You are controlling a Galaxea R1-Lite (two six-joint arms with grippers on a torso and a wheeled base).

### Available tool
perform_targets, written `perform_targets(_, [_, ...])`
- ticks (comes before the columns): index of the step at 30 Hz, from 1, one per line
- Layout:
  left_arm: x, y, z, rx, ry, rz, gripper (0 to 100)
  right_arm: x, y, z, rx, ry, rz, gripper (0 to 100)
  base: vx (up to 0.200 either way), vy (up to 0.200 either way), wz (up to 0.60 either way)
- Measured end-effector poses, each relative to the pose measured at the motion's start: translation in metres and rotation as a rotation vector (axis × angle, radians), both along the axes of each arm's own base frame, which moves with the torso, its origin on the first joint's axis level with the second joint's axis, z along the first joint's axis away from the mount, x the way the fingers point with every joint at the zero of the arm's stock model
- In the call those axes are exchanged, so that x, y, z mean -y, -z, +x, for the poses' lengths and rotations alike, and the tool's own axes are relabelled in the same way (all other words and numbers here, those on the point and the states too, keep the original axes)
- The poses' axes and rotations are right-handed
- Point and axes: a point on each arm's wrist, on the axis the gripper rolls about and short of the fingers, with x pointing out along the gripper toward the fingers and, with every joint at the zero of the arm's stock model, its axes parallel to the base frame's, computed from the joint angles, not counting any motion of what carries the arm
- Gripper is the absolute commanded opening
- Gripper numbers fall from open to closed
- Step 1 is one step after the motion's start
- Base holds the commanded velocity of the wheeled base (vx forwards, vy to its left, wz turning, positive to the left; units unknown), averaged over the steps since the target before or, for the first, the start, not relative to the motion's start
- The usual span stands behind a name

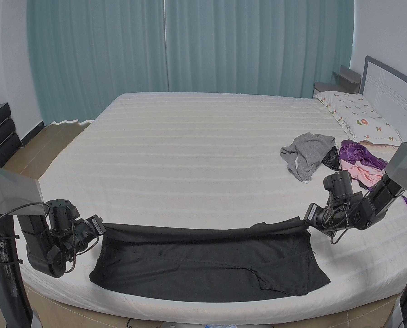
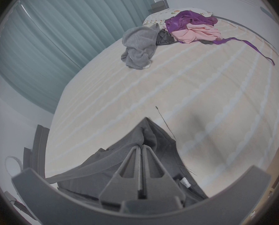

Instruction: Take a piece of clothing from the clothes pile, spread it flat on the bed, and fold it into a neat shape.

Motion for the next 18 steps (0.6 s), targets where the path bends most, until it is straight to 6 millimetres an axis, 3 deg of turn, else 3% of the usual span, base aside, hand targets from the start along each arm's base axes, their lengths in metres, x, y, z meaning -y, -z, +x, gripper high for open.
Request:
perform_targets(7, [0.000,0.010,-0.022,-0.038,0.035,0.023,0,-0.001,0.024,-0.021,-0.100,-0.057,-0.057,0,0.000,0.000,0.00])
perform_targets(14, [-0.003,0.032,-0.041,-0.144,0.067,0.083,0,-0.001,0.038,-0.032,-0.154,-0.086,-0.082,0,0.000,0.000,0.00])
perform_targets(15, [-0.003,0.035,-0.043,-0.161,0.068,0.083,0,-0.001,0.039,-0.034,-0.161,-0.091,-0.086,100,0.000,0.000,0.00])
perform_targets(16, [-0.003,0.037,-0.045,-0.173,0.068,0.083,100,0.000,0.041,-0.035,-0.167,-0.094,-0.088,100,0.000,0.000,0.00])
perform_targets(18, [-0.003,0.041,-0.048,-0.195,0.068,0.082,100,0.000,0.043,-0.037,-0.178,-0.097,-0.092,100,0.000,0.000,0.00])
